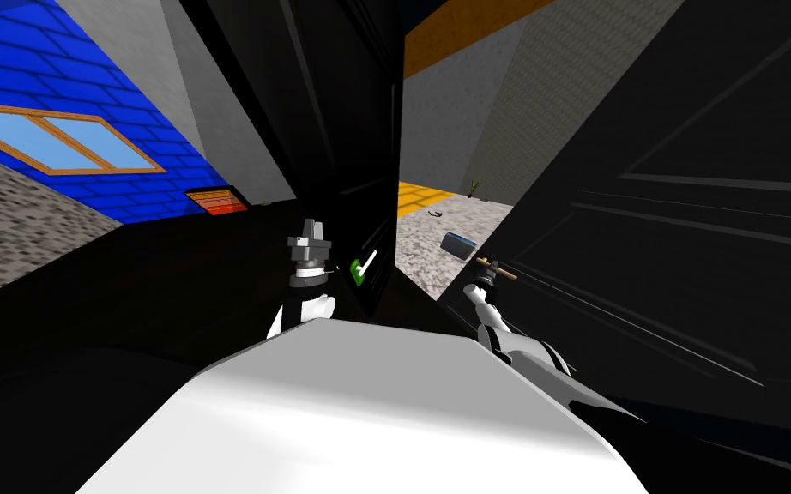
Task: Pull the door open
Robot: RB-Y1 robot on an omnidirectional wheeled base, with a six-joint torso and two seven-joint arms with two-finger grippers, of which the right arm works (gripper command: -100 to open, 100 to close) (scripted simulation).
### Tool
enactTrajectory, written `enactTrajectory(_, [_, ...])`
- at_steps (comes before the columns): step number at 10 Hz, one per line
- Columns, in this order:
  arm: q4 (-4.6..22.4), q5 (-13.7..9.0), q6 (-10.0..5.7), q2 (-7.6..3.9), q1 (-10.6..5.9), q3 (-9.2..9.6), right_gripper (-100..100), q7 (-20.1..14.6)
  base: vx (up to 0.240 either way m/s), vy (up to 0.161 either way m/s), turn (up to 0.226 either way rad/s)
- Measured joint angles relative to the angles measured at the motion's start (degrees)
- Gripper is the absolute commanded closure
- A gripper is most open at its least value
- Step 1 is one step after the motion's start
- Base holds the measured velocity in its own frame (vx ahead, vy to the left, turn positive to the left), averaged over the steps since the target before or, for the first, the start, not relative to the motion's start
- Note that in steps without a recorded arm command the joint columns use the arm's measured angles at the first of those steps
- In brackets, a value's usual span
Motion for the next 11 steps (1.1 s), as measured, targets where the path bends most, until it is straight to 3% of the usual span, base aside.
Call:
enactTrajectory(2, [2.04,-0.29,-1.17,-0.24,-0.97,-0.75,-100,0.15,0.066,-0.115,0.005])
enactTrajectory(3, [2.06,-0.31,-1.23,-0.27,-0.97,-0.81,100,0.23,-0.007,0.006,0.004])
enactTrajectory(9, [2.11,-0.3,-1.13,-0.3,-0.87,-0.8,100,0.16,-0.021,0.017,0.006])
enactTrajectory(11, [2.1,0.34,-1.07,-1.11,-0.9,-0.35,100,-1.07,-0.147,0.056,0.049])
